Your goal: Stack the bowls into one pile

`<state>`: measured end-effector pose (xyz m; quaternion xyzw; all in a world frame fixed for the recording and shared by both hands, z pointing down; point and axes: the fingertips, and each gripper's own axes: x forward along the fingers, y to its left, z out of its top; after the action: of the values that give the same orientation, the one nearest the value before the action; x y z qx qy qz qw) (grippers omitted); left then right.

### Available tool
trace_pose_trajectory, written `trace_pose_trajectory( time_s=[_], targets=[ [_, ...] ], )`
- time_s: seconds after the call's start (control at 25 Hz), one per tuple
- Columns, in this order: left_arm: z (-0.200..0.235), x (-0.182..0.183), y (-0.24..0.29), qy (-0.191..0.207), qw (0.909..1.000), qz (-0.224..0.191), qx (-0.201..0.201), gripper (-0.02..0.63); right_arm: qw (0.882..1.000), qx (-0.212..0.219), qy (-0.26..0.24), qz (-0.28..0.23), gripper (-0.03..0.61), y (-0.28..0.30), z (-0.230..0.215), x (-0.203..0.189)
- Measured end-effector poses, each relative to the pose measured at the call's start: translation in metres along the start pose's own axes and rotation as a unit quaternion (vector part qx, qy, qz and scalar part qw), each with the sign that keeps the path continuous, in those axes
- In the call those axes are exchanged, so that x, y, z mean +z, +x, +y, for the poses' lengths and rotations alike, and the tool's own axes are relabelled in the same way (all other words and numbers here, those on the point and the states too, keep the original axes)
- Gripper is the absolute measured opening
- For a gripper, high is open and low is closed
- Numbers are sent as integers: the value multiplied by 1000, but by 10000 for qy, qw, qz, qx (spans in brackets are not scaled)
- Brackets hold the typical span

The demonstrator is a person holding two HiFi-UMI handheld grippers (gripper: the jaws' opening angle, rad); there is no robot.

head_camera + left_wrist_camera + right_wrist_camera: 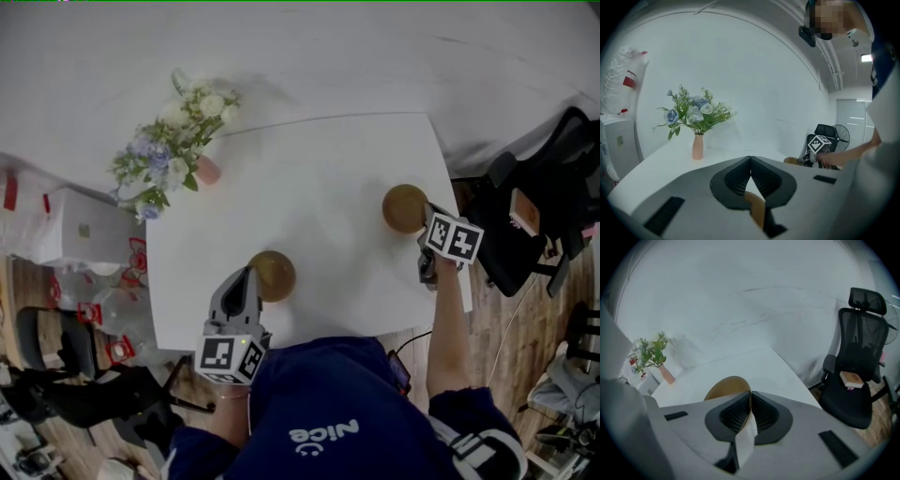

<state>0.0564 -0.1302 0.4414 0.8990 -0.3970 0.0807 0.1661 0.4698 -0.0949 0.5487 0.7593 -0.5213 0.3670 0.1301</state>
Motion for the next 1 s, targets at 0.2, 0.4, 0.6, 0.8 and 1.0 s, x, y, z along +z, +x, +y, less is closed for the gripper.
trace_pose_trajectory(
  time_s=[0.2,0.4,0.6,0.8,1.0],
  targets=[
    [13,1,-13,-62,9999,-85,102,17,9997,128,-105,-193,34,-16,23,11],
    [32,-2,-30,-102,9998,-71,172,17,9988,286,-159,-366,34,-36,57,19],
    [48,3,-47,1,9998,-93,191,17,9974,493,-149,-511,34,-58,95,24],
    [64,7,-59,21,9996,-187,198,17,9952,803,-115,-543,34,-71,135,20],
    [75,5,-68,-33,9995,-205,226,17,9925,1114,-203,-460,34,-78,172,8]
  ],
)
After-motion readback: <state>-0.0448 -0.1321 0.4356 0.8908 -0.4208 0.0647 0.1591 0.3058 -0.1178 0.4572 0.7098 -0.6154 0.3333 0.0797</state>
